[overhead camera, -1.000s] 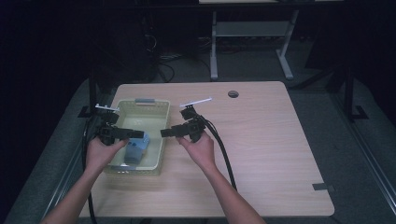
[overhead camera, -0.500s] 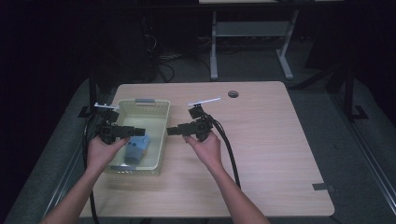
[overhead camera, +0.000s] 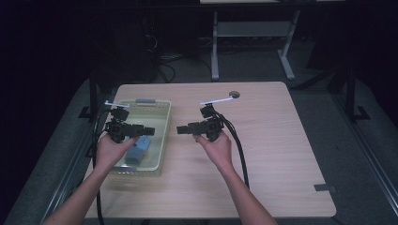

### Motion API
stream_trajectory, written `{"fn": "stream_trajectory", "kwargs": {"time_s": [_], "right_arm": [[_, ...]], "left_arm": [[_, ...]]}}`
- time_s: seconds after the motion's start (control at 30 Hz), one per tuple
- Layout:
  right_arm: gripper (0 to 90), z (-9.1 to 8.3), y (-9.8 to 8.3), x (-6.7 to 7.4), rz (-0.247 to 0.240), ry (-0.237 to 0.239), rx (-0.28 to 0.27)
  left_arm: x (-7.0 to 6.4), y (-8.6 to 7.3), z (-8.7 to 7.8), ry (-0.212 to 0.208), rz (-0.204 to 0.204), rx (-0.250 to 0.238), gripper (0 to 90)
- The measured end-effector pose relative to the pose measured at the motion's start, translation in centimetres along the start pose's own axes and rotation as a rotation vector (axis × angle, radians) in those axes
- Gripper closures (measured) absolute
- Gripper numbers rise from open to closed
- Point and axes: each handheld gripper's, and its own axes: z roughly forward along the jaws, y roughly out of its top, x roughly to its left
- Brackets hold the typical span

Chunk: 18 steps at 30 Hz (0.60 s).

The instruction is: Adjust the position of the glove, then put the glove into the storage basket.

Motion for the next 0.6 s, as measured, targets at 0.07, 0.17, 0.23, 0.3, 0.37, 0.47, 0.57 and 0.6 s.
{"fn": "stream_trajectory", "kwargs": {"time_s": [0.07,0.17,0.23,0.3,0.37,0.47,0.57,0.6], "right_arm": [[36.1,-0.2,-0.1,-0.2,0.003,0.001,-0.002],[35.9,-0.4,-0.4,-0.6,0.005,-0.002,-0.001],[35.8,-0.7,-0.7,-0.9,0.014,-0.005,0.0],[35.8,-0.9,-0.8,-1.1,0.02,-0.008,-0.002],[35.7,-1.2,-0.9,-1.3,0.024,-0.013,-0.002],[35.4,-1.5,-1.0,-1.7,0.028,-0.02,-0.002],[35.4,-1.9,-1.1,-1.9,0.031,-0.022,-0.01],[35.3,-2.0,-1.1,-1.9,0.034,-0.022,-0.006]], "left_arm": [[-0.1,0.0,0.1,-0.003,-0.002,0.003,29.4],[-0.1,0.1,0.3,-0.005,-0.001,0.006,29.5],[-0.1,0.1,0.4,-0.005,-0.001,0.007,29.4],[-0.2,0.1,0.5,-0.007,-0.001,0.006,29.4],[-0.3,0.1,0.5,-0.007,0.0,0.006,29.4],[-0.4,0.2,0.6,-0.012,0.004,0.005,29.4],[-0.6,0.2,0.8,-0.016,0.007,0.007,29.4],[-0.8,0.2,0.8,-0.019,0.011,0.005,29.4]]}}
